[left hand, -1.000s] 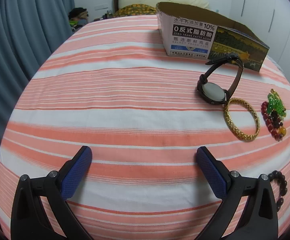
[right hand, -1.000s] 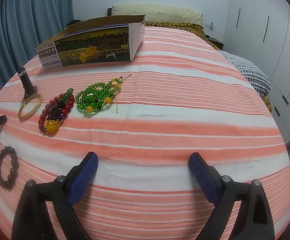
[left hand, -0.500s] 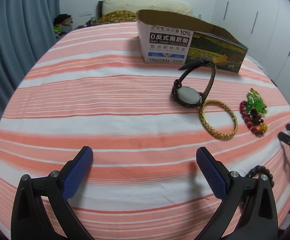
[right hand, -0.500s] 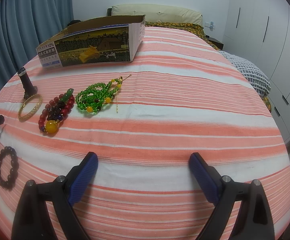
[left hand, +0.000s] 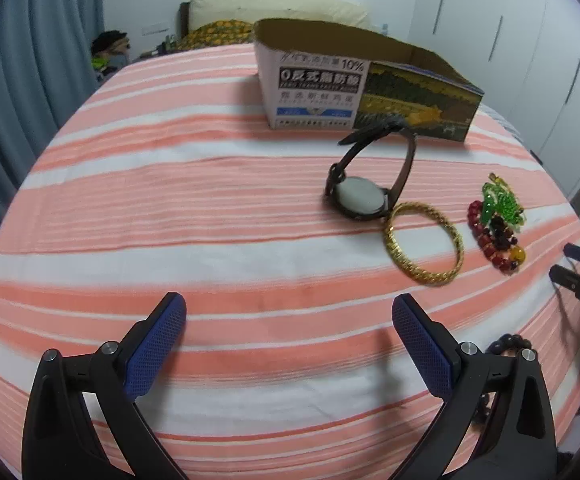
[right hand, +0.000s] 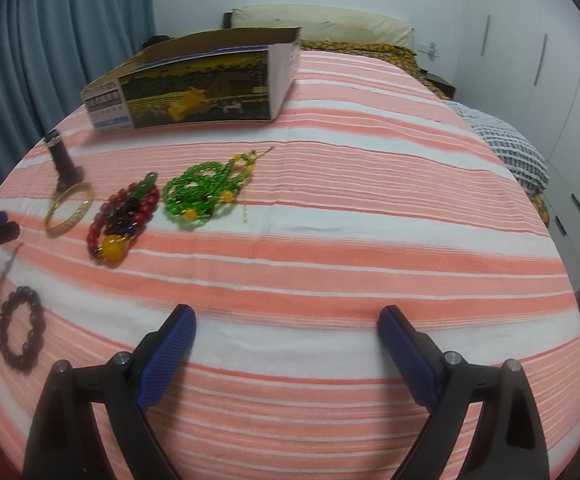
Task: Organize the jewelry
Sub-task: 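Move both tools back toward the black watch and remaining bracelets, then grasp the green bead strand with the right tool while the left tool grips the gold bangle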
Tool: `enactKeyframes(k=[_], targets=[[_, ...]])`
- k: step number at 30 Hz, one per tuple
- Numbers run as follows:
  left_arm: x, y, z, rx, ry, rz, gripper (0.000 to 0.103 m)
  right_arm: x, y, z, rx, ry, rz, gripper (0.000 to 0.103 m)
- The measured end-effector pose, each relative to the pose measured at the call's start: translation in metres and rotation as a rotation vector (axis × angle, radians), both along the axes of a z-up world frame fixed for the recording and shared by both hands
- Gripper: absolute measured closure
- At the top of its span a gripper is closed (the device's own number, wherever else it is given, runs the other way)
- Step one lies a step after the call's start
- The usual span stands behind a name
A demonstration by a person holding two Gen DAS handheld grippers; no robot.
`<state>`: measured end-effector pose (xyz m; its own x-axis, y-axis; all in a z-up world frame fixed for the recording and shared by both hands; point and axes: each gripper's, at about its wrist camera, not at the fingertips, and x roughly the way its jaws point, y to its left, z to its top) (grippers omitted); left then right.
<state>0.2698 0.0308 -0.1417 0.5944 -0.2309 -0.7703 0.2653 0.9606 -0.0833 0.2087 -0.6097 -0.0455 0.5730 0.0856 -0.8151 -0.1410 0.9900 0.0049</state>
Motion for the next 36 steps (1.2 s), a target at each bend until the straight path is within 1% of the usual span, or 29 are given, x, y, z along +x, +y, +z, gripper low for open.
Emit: enactKeyframes(k=[4, 6, 10, 11, 12, 15, 17, 18, 20, 21, 22, 24, 26, 27, 28, 30, 31, 32, 33, 34, 35, 36], targets=[[-0.004, -0.009, 0.013, -0.023, -0.031, -0.039, 0.001, -0.002, 0.002, 0.006, 0.076, -0.021, 0.015, 0.009], [-0.003, -0.012, 0.016, -0.033, -0.037, -0.039, 0.001, 0.002, 0.007, 0.01, 0.075, -0.041, 0.017, 0.009], [0.012, -0.023, 0.011, -0.093, 0.001, -0.023, 0.001, 0.017, 0.014, 0.017, 0.088, -0.068, 0.026, 0.01], [0.015, -0.027, 0.01, -0.092, 0.003, -0.023, 0.001, 0.02, 0.016, 0.018, 0.086, -0.075, 0.03, 0.01], [0.017, -0.029, 0.009, -0.084, 0.005, -0.021, 0.001, 0.023, 0.018, 0.02, 0.08, -0.084, 0.034, 0.01], [0.026, -0.041, 0.001, -0.022, 0.019, -0.006, 0.001, 0.034, 0.023, 0.022, 0.083, -0.098, 0.039, 0.01], [0.032, -0.045, -0.006, 0.023, 0.036, 0.013, 0.001, 0.043, 0.023, 0.022, 0.1, -0.093, 0.039, 0.013], [0.035, -0.046, -0.009, 0.042, 0.043, 0.022, 0.001, 0.047, 0.024, 0.021, 0.106, -0.088, 0.042, 0.019], [0.035, -0.048, -0.009, 0.065, 0.043, 0.03, 0.001, 0.058, 0.028, 0.016, 0.112, -0.057, 0.07, 0.024], [0.035, -0.048, -0.01, 0.075, 0.044, 0.034, 0.001, 0.062, 0.031, 0.013, 0.108, -0.042, 0.081, 0.031], [0.034, -0.049, -0.01, 0.088, 0.042, 0.037, 0.001, 0.069, 0.036, 0.008, 0.102, -0.024, 0.093, 0.036], [0.033, -0.051, -0.011, 0.099, 0.038, 0.042, 0.0, 0.075, 0.041, 0.002, 0.095, -0.013, 0.117, 0.037], [0.031, -0.051, -0.01, 0.098, 0.036, 0.046, 0.0, 0.079, 0.047, 0.003, 0.08, -0.016, 0.141, 0.043], [0.03, -0.051, -0.01, 0.1, 0.036, 0.047, 0.0, 0.081, 0.049, 0.003, 0.082, -0.018, 0.149, 0.051], [0.029, -0.051, -0.01, 0.101, 0.037, 0.048, 0.0, 0.081, 0.05, 0.003, 0.079, -0.02, 0.153, 0.065], [0.027, -0.052, -0.009, 0.103, 0.041, 0.045, 0.001, 0.079, 0.051, 0.003, 0.054, -0.02, 0.149, 0.081], [0.025, -0.052, -0.008, 0.1, 0.041, 0.04, 0.002, 0.077, 0.05, 0.003, 0.045, -0.021, 0.147, 0.083], [0.021, -0.052, -0.007, 0.097, 0.036, 0.033, 0.007, 0.075, 0.048, 0.004, 0.052, -0.019, 0.147, 0.084], [0.017, -0.054, -0.005, 0.095, 0.027, 0.022, 0.014, 0.072, 0.046, 0.004, 0.06, -0.017, 0.145, 0.085], [0.012, -0.056, -0.004, 0.094, 0.018, 0.011, 0.019, 0.069, 0.043, 0.005, 0.064, -0.014, 0.139, 0.086], [0.006, -0.058, -0.002, 0.092, 0.012, -0.004, 0.03, 0.067, 0.041, 0.005, 0.067, -0.011, 0.135, 0.086], [0.007, -0.06, -0.003, 0.087, 0.009, -0.019, 0.044, 0.063, 0.038, 0.006, 0.075, -0.004, 0.123, 0.086]])
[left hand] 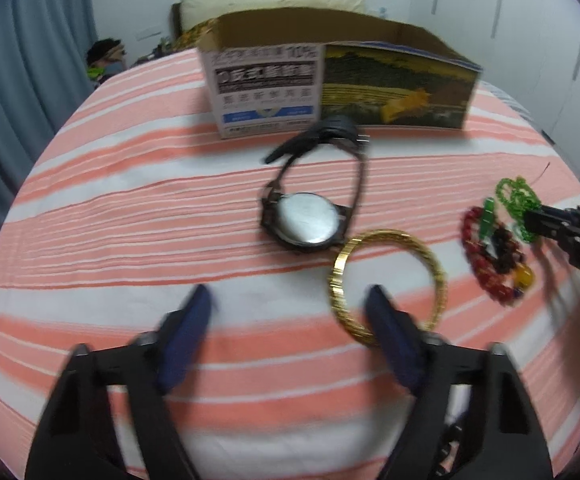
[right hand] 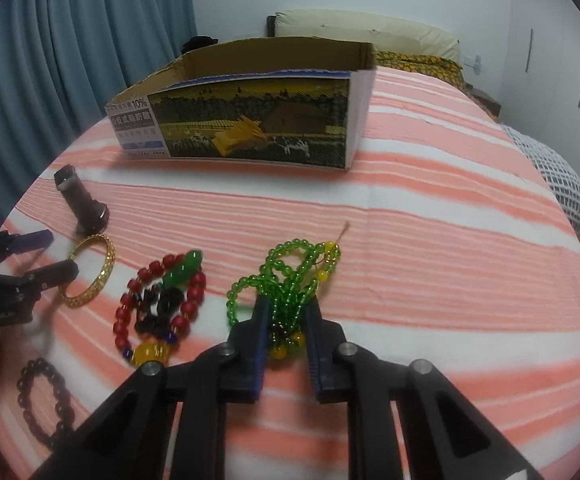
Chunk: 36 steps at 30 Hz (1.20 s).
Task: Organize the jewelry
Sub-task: 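Grasp the green bead strand with the right tool while the left tool grips the gold bangle, then carry the green strand and gold bangle into the box and open both tools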
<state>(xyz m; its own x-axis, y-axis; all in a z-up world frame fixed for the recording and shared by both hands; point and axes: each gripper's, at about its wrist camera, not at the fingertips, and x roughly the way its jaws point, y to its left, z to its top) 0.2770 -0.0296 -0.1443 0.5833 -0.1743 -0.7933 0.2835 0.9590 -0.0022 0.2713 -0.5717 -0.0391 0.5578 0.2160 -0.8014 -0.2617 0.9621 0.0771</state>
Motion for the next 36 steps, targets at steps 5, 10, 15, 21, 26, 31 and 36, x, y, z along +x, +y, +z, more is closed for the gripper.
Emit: enactKeyframes(k=[5, 10, 15, 21, 26, 31, 36], targets=[[-0.014, -0.005, 0.004, -0.015, 0.001, -0.056, 0.097, -0.024, -0.011, 0.013, 0.045, -0.014, -0.03, 0.087], [-0.022, 0.012, 0.01, -0.121, 0.029, -0.046, 0.099, -0.049, -0.025, 0.037, 0.102, -0.049, -0.061, 0.087], [-0.034, 0.026, 0.026, -0.159, 0.009, -0.008, 0.099, -0.065, -0.035, 0.053, 0.148, -0.077, -0.075, 0.087], [-0.036, 0.037, 0.041, -0.173, -0.009, 0.021, 0.099, -0.075, -0.038, 0.062, 0.199, -0.091, -0.082, 0.087], [-0.034, 0.047, 0.051, -0.203, -0.017, 0.039, 0.099, -0.081, -0.027, 0.073, 0.205, -0.109, -0.048, 0.087], [-0.034, 0.059, 0.066, -0.243, -0.024, 0.044, 0.099, -0.083, -0.02, 0.087, 0.221, -0.136, -0.023, 0.087], [-0.023, 0.07, 0.086, -0.298, -0.044, 0.041, 0.099, -0.078, -0.014, 0.098, 0.212, -0.146, -0.005, 0.087]])
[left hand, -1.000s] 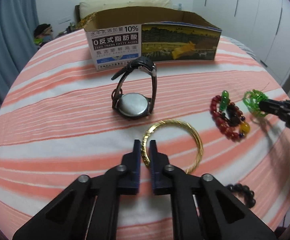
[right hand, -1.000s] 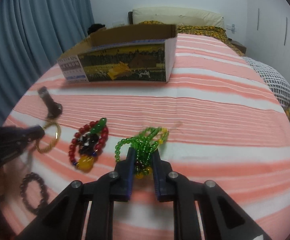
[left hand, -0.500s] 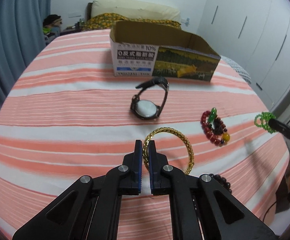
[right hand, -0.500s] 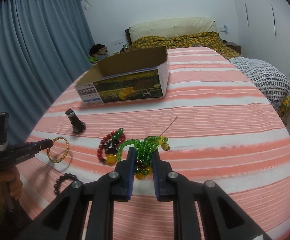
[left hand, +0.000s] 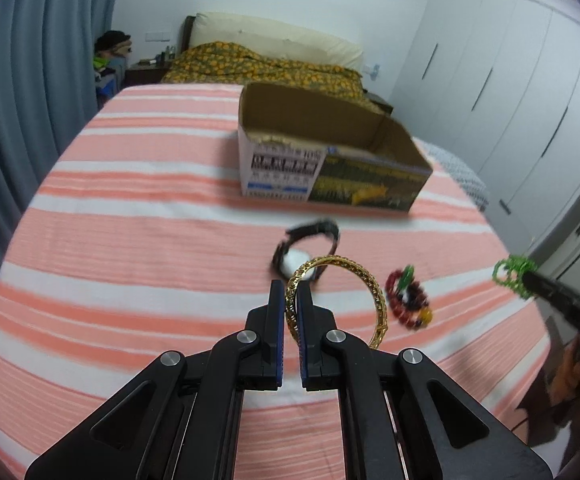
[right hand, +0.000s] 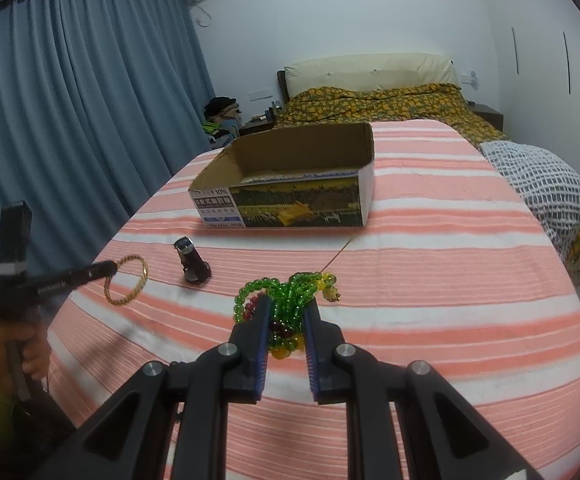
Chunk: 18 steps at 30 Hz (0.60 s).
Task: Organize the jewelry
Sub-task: 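Carry the green strand and gold bangle into the box and open both tools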
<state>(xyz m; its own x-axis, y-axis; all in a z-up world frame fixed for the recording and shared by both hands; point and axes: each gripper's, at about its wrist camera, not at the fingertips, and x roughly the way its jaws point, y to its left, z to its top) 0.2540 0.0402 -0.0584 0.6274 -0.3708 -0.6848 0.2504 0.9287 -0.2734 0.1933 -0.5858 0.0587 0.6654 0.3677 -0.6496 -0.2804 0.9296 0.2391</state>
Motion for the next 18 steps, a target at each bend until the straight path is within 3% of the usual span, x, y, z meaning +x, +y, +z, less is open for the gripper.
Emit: enactKeyframes(k=[5, 18], targets=[[0.027, 0.012, 0.012, -0.077, 0.01, -0.01, 0.099, 0.01, 0.003, 0.012, 0.0, -0.023, 0.001, 0.087], [0.077, 0.023, 0.064, -0.104, -0.051, -0.019, 0.099, 0.044, 0.019, 0.045, -0.019, -0.065, 0.076, 0.087]])
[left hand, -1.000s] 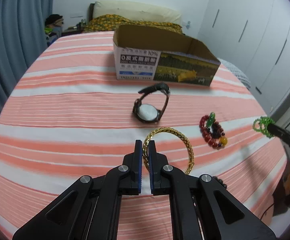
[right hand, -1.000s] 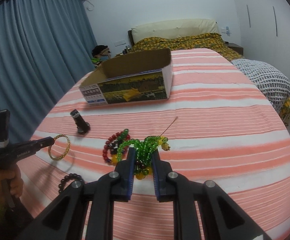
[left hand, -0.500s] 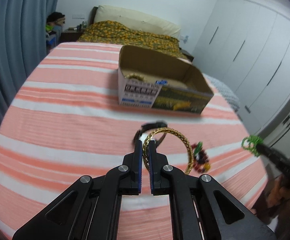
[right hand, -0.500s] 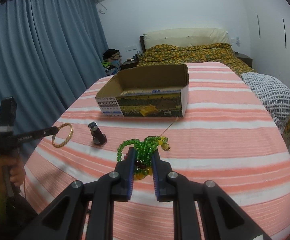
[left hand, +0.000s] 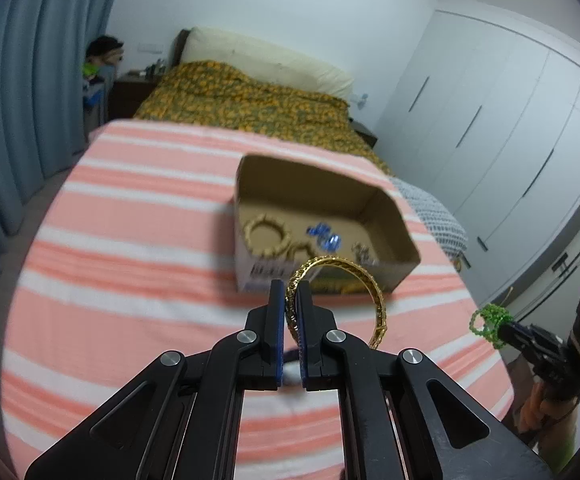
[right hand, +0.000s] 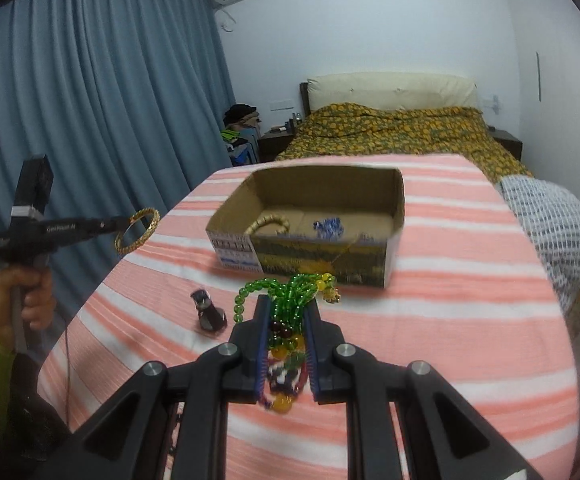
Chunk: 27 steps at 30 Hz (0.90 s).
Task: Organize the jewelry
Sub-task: 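Carry the green strand and gold bangle into the box and open both tools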
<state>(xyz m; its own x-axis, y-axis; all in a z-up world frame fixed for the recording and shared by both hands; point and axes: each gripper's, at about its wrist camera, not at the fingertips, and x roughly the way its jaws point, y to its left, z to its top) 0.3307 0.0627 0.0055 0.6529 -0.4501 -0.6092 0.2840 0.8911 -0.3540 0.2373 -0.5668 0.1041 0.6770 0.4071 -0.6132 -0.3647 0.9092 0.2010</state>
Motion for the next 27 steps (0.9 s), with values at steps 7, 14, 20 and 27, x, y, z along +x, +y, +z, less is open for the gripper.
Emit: enactKeyframes(k=[7, 14, 20, 27], targets=[[0.039, -0.026, 0.035, 0.027, -0.054, -0.049, 0.099, 0.051, 0.001, 0.036, -0.017, -0.043, 0.013, 0.087], [0.105, -0.059, 0.013, 0.113, 0.014, -0.062, 0.099, 0.136, 0.014, 0.033, -0.018, 0.026, 0.011, 0.087], [0.146, -0.085, -0.015, 0.18, 0.072, -0.079, 0.099, 0.2, 0.032, 0.002, -0.082, 0.099, 0.002, 0.087], [0.174, -0.104, -0.041, 0.236, 0.107, -0.085, 0.098, 0.239, 0.039, -0.041, -0.115, 0.171, -0.001, 0.087]])
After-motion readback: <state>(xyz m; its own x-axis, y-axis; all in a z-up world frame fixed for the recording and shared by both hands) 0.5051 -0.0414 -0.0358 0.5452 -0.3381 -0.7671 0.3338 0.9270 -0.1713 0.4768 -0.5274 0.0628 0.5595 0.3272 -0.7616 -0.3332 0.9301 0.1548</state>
